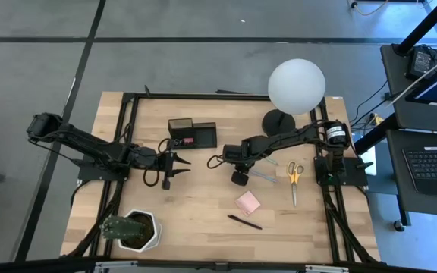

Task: Pick and place office supplies into organizer
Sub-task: Put the blue pencil into the desk organizer

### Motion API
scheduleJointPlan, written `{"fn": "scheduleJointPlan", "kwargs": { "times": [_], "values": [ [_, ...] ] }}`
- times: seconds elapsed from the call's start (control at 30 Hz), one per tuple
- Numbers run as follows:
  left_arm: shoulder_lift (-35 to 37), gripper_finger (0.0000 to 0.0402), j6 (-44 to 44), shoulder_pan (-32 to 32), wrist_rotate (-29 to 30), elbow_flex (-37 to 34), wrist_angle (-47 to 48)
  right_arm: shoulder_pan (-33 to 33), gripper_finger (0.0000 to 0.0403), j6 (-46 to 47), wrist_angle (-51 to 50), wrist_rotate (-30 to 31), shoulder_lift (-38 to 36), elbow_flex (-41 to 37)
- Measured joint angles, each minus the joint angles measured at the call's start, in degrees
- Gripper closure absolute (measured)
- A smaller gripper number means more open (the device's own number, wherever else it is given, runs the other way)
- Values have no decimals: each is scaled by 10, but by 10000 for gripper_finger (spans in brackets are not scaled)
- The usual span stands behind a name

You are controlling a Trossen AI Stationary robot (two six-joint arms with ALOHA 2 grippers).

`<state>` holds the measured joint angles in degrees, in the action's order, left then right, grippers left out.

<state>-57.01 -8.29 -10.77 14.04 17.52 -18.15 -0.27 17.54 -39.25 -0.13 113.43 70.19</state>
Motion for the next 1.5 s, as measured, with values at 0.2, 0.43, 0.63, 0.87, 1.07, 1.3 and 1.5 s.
{"fn": "scheduleJointPlan", "kwargs": {
  "times": [0.2,0.43,0.63,0.87,1.07,1.3,1.5],
  "values": [
    [0,304,0,0,0,0,0,1,355,-13,-24,-5,0,1],
    [0,304,0,0,0,0,0,1,354,-28,-36,-6,-1,1],
    [0,304,0,0,0,0,0,1,354,-33,-36,-6,-1,1],
    [0,304,0,0,0,0,0,1,352,-45,-41,-4,-1,3],
    [0,304,0,0,0,0,0,1,326,-48,-69,-5,3,26],
    [0,304,0,0,0,0,4,1,300,-52,-76,-3,3,31],
    [0,304,0,0,0,0,4,1,310,-54,-73,-1,3,31]
  ]
}}
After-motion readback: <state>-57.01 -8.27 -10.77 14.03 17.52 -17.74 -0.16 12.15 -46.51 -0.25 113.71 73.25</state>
